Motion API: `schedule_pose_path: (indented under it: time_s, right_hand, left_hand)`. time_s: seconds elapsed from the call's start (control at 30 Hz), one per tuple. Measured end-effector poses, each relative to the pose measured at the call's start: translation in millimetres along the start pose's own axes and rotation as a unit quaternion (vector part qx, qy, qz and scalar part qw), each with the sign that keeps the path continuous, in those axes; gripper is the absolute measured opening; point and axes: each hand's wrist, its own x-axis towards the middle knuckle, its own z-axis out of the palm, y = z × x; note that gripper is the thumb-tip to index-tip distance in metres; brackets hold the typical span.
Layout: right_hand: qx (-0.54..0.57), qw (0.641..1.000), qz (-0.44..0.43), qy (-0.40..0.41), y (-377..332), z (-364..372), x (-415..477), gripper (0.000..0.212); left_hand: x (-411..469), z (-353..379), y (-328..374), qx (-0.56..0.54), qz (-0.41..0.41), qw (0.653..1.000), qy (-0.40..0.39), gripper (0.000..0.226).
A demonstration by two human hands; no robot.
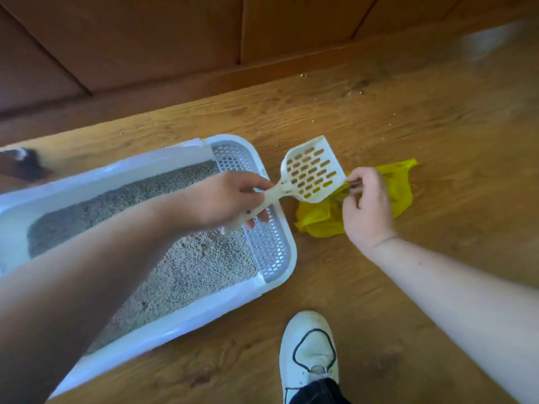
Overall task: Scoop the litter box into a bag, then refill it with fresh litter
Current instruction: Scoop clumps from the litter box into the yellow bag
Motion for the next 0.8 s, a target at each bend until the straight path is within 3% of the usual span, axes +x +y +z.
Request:
schedule_pose_path:
  time_s: [0.23,0.37,0.63,0.8]
  right_hand:
    - [0.002,0.988,-0.115,-0.104,-82,59,14,0.034]
    - [-0.081,0.965,-0.177,-0.173,-105,93,12,0.043]
    - [-0.192,0.946,-0.195,-0.175,-105,107,1,0.055]
    - [-0.208,0.940,-0.201,-0.179,-106,108,2,0.062]
  left_hand:
    - [-83,-67,-71,0.016,-0.073,0.997,0.008,0.035]
    - [-121,-78,-101,0.089,-0.111,0.990,0.016,0.024]
    - [-142,-78,-118,0.239,-0.175,0.952,0.077,0.042]
    - [-143,-86,-86,0.372,-0.231,0.896,0.075,0.026]
